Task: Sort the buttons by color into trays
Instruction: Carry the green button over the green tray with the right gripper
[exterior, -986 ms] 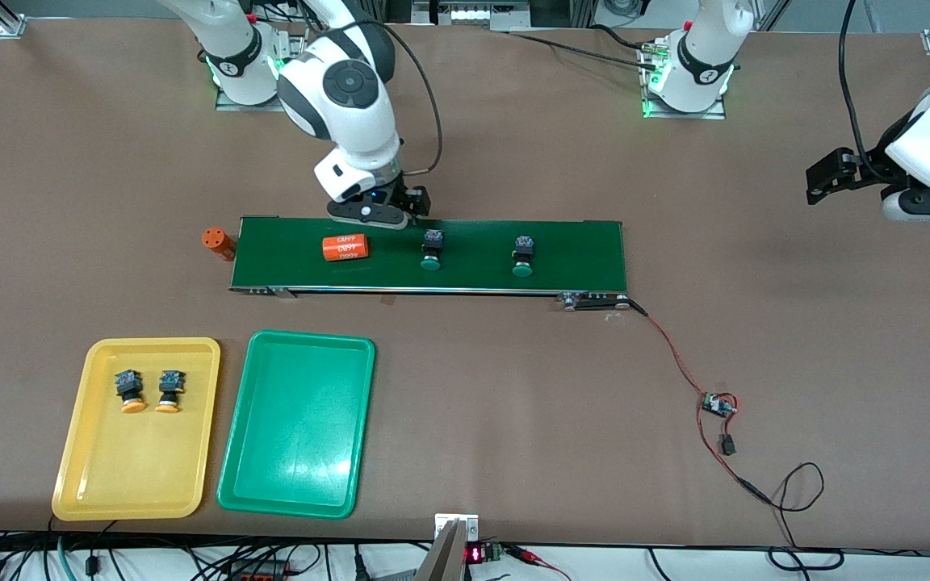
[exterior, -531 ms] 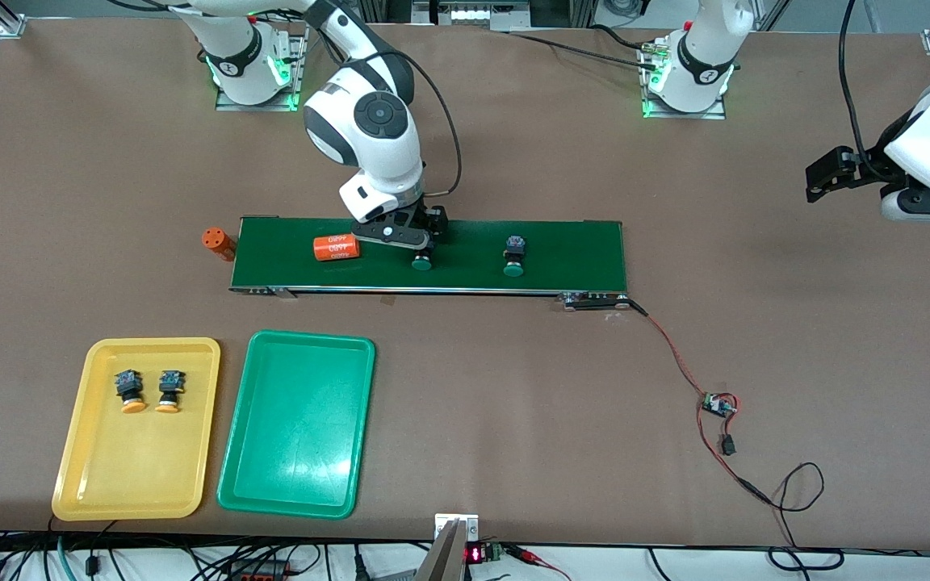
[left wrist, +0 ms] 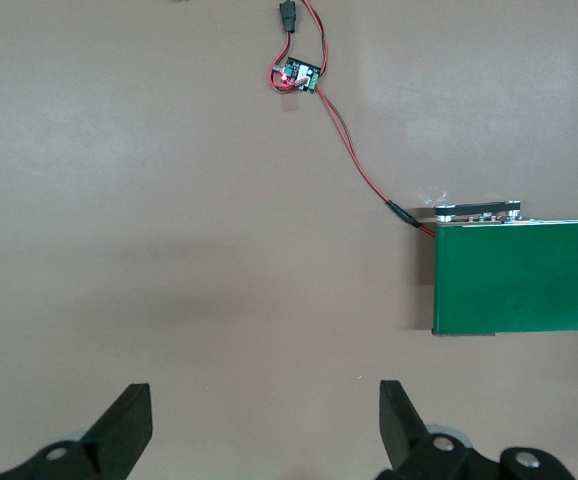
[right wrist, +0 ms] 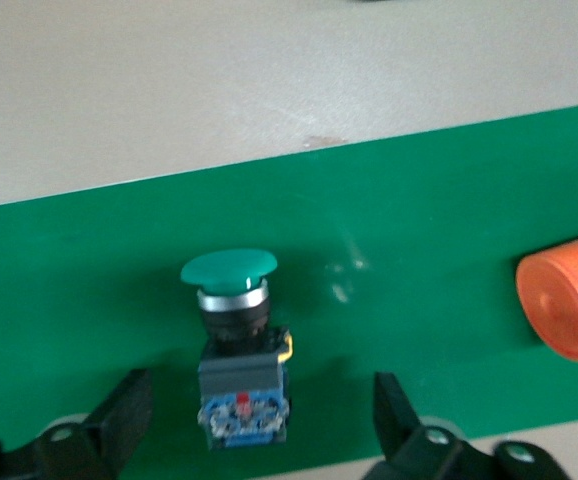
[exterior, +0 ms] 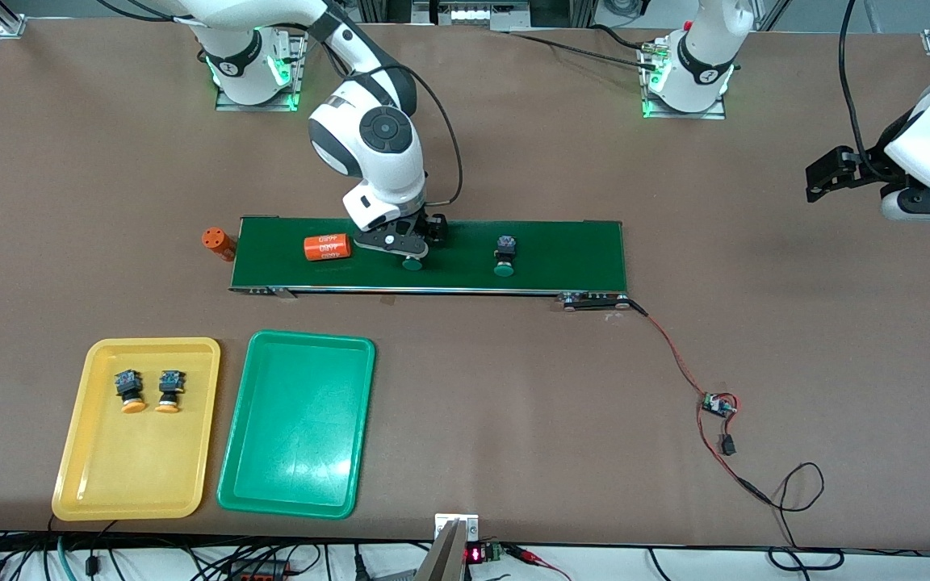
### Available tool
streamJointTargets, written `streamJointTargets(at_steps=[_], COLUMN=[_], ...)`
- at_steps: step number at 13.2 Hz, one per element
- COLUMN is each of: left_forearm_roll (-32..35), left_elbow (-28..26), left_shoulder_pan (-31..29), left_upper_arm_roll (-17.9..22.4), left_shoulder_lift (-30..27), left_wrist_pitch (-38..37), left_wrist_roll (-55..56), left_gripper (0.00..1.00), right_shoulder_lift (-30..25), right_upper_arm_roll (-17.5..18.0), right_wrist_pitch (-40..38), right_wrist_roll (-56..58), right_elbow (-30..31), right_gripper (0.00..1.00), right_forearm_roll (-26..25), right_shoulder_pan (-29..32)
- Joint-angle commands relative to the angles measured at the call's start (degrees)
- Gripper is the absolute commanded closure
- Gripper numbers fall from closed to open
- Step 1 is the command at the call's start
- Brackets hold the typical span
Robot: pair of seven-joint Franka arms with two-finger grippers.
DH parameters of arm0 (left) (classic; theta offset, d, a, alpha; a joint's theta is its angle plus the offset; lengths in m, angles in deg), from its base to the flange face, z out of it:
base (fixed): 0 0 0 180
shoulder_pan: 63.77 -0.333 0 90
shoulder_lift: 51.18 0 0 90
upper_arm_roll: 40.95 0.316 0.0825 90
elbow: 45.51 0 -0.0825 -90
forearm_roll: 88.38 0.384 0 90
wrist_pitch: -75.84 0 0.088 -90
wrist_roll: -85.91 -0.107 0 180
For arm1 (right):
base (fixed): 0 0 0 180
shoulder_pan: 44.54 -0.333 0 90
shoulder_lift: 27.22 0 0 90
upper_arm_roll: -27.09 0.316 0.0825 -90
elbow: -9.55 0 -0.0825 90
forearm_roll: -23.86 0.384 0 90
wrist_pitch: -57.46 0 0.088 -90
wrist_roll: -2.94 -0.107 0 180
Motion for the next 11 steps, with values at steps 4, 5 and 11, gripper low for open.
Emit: streamJointTargets(at_steps=[4,5,11], left_forearm_roll=[0.6,0.6,0.6], left_elbow=[1.6,1.6,1.6], left_shoulder_pan=[0.0,0.0,-0.1], left_upper_arm_roll=[0.0,0.0,0.1], left_shoulder_lift=[0.6,0.6,0.6], left_wrist_pitch=[-1.1,-1.0,-1.2], left_wrist_roll=[-1.1,-1.1,-1.2], left_gripper=[0.00,0.00,0.00], right_shoulder_lift=[2.0,2.0,0.2], right_upper_arm_roll=[-2.3,-2.4,-8.4], right_wrist_pitch=[0.2,0.2,-7.4], right_wrist_roll=[-0.3,0.1,15.0], right_elbow=[-1.1,-1.2,-12.4], right_gripper=[0.42,0.59,0.86], right_forearm_roll=[-3.2,-3.2,2.9], right_shoulder_pan=[-1.2,-1.1,0.1])
